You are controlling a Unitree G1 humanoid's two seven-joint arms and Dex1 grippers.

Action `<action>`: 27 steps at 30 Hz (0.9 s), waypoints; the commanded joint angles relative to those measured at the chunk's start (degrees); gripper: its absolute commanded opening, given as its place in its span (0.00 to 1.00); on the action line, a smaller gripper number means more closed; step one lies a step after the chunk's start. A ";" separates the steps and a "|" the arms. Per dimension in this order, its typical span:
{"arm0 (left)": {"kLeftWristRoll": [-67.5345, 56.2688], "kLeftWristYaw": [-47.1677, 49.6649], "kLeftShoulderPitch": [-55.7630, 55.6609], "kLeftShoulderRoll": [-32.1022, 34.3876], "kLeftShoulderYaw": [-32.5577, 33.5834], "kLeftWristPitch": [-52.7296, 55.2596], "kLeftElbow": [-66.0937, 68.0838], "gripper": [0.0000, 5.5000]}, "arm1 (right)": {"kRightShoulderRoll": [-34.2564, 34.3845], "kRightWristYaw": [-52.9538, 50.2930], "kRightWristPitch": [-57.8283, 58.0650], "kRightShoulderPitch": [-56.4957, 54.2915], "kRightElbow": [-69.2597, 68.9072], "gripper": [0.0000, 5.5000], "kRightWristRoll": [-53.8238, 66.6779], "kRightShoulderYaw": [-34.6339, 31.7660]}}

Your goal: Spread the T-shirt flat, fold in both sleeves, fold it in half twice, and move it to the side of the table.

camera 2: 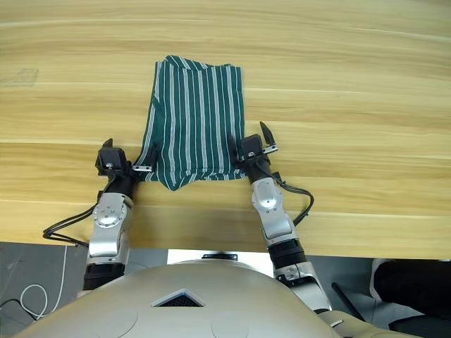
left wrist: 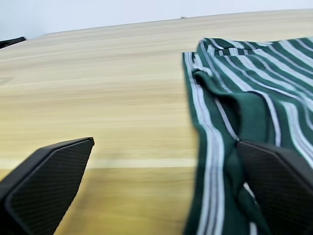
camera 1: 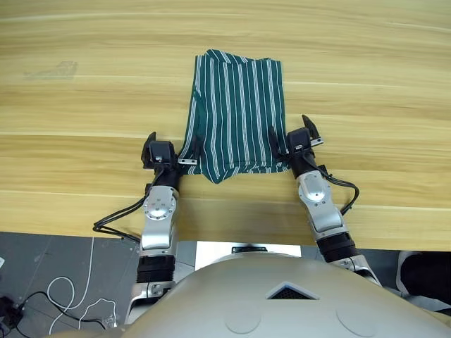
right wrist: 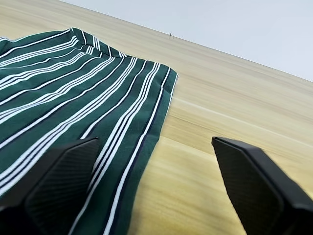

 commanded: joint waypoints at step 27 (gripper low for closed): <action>47.73 2.32 -3.84 41.35 -1.46 -32.93 10.72 0.97 | -43.74 -15.37 -26.58 -4.99 8.94 0.77 -36.83 -5.17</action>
